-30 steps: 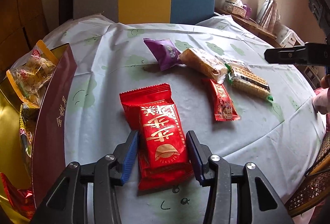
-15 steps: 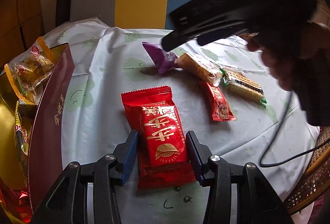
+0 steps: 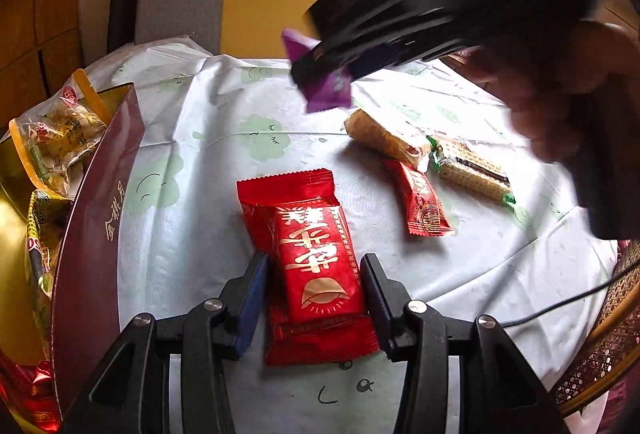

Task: Organize snacks
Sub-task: 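Lift the red packet with the left tool while the right tool grasps the purple packet, then drop the red packet into the gold tray and open the left tool, then carry the purple packet into the gold tray and open the right tool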

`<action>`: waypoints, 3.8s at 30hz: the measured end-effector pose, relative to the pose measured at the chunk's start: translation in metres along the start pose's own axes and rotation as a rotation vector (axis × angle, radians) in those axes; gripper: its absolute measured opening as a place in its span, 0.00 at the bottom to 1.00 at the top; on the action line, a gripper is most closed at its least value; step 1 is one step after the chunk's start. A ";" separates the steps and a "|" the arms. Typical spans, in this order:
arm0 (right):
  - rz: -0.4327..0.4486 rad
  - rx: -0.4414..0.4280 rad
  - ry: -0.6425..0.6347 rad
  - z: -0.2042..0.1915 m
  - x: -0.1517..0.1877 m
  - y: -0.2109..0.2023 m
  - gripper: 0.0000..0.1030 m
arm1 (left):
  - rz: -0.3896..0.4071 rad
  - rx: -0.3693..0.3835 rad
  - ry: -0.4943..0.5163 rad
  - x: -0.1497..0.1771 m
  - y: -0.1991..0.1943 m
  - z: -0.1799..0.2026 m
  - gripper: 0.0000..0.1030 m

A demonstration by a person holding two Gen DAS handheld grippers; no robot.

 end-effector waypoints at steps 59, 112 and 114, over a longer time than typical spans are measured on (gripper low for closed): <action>-0.169 0.091 0.041 0.028 0.134 -0.033 0.40 | -0.059 -0.377 -0.385 -0.072 -0.024 -0.255 0.47; 0.031 -0.100 0.036 -0.087 0.068 -0.059 0.40 | 0.116 -0.574 -0.206 -0.025 -0.150 -0.173 0.54; 0.040 -0.141 0.003 -0.111 0.059 -0.056 0.40 | 0.122 -0.580 -0.206 -0.025 -0.152 -0.174 0.54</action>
Point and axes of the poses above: each gripper's, at about its wrist camera, not at the fingertips, and y roughly the way its jaws point, z to its right, x to its underside, the point moved 8 cm from there along y, roughly the way its jaws point, and after that the axes turned 8 degrees about z, right-handed, at the moved point
